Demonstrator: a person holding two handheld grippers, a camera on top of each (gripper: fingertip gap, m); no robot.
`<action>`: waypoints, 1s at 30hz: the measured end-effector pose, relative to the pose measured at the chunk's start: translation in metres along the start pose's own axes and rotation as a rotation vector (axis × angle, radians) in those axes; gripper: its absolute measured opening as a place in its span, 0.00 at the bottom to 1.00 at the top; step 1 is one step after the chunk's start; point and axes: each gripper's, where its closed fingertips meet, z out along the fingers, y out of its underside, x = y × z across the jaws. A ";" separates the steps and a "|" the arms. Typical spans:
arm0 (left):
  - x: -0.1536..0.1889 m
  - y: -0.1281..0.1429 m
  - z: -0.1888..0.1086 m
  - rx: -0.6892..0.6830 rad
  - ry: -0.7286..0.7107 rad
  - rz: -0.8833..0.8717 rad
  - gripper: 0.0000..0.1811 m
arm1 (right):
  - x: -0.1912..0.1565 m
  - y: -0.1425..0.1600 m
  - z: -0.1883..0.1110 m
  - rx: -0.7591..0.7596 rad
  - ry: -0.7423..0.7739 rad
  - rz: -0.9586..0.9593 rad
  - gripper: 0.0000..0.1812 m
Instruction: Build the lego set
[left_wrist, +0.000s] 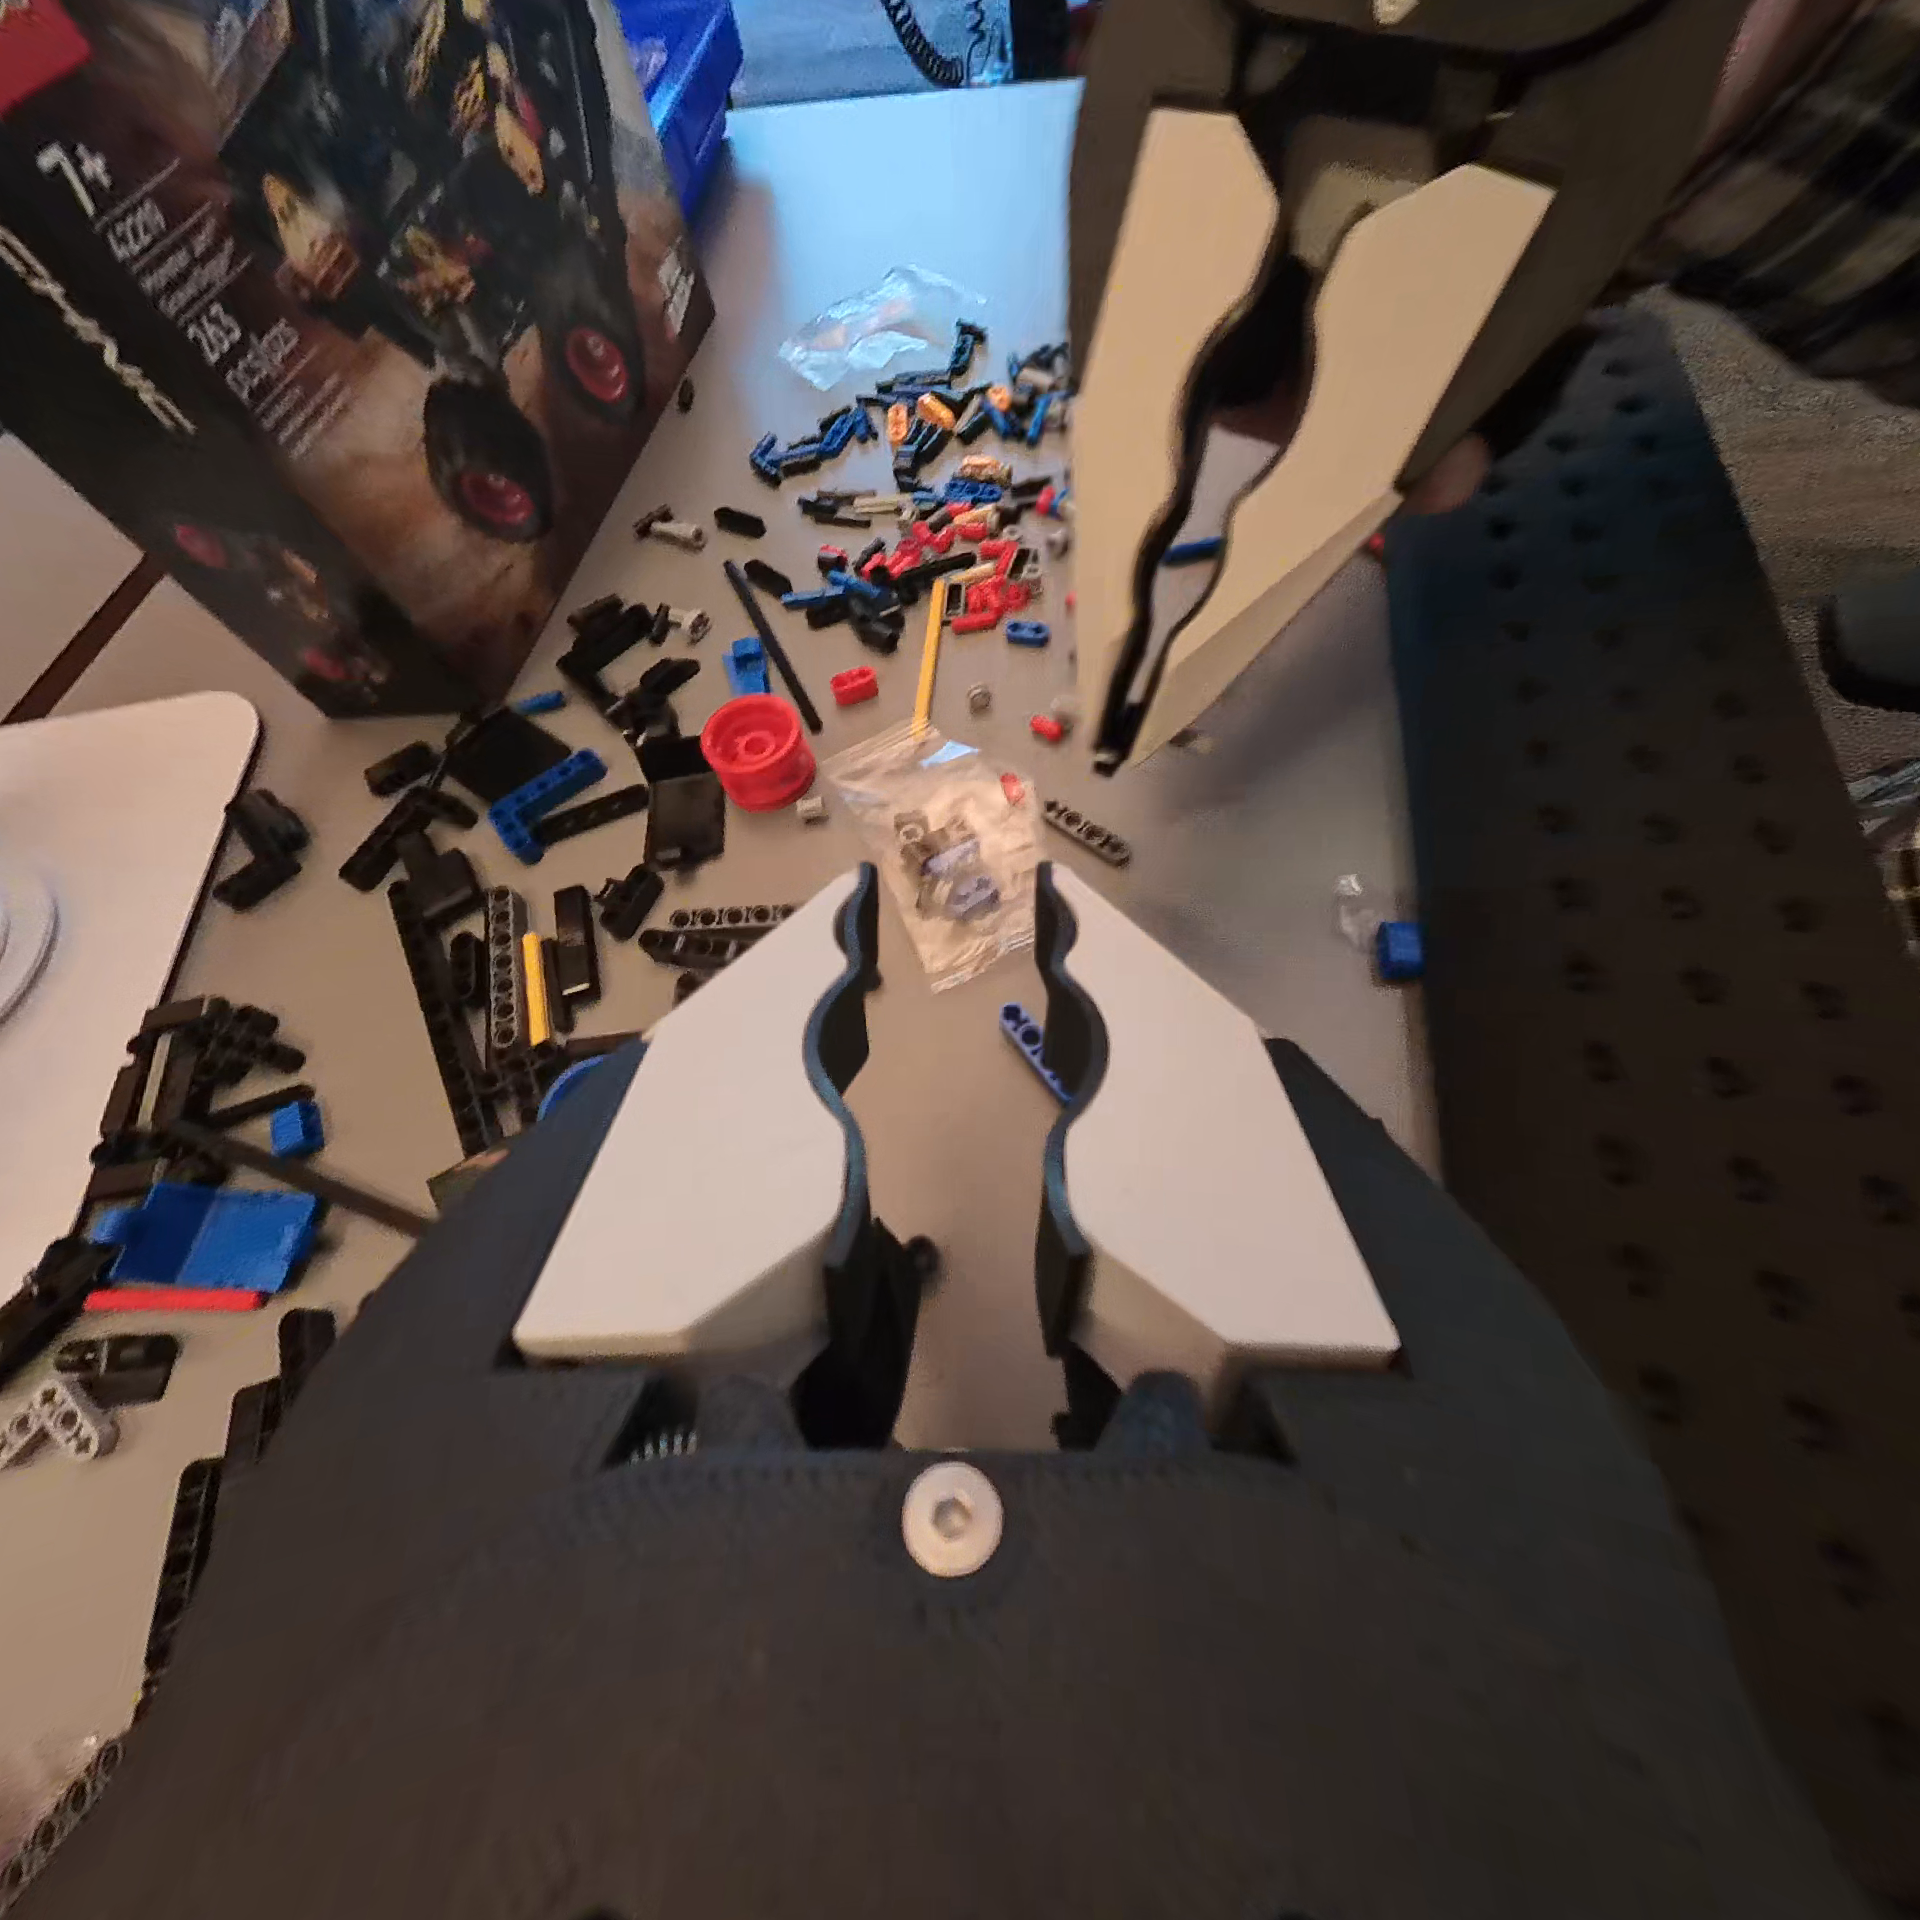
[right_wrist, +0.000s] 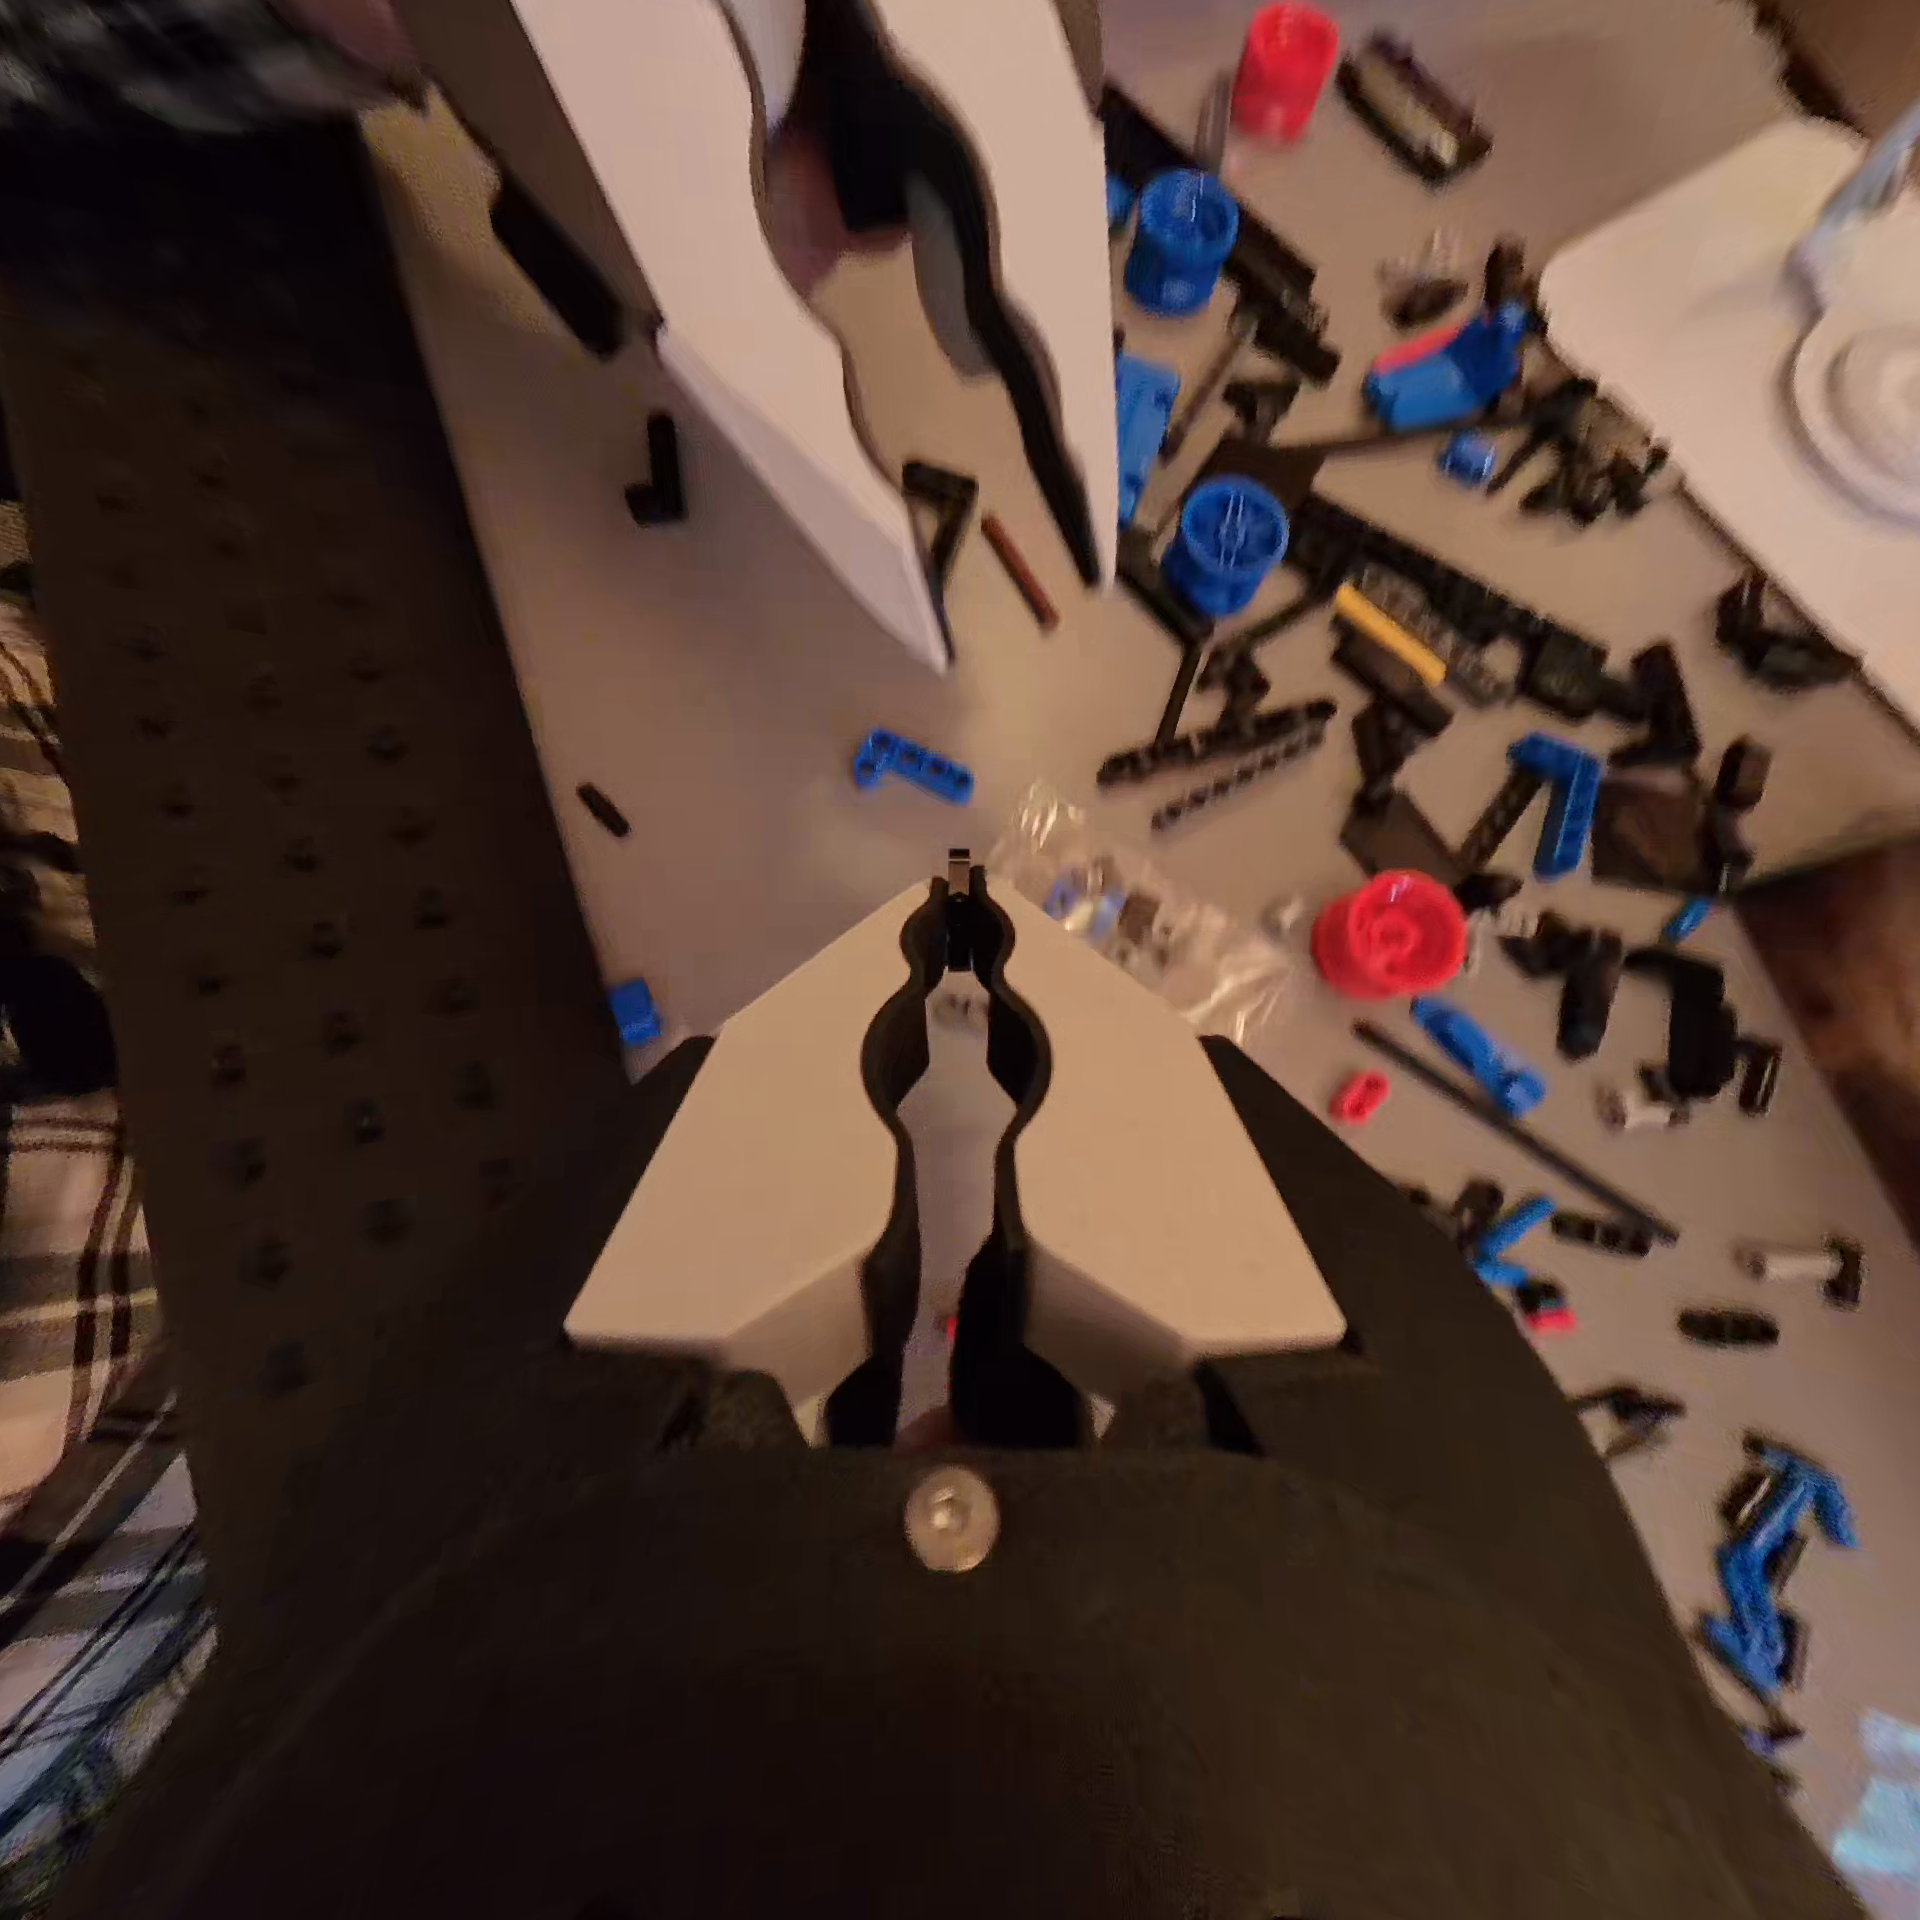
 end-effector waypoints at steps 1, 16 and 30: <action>-0.002 0.003 0.000 -0.011 -0.006 -0.005 0.16 | -0.001 0.010 -0.001 -0.026 0.010 0.019 0.01; 0.005 0.023 0.017 -0.120 -0.010 0.071 0.16 | -0.014 0.081 -0.007 -0.166 0.074 0.137 0.15; 0.002 0.024 0.022 -0.106 -0.018 0.058 0.15 | 0.092 0.157 -0.101 -0.249 0.374 0.241 0.11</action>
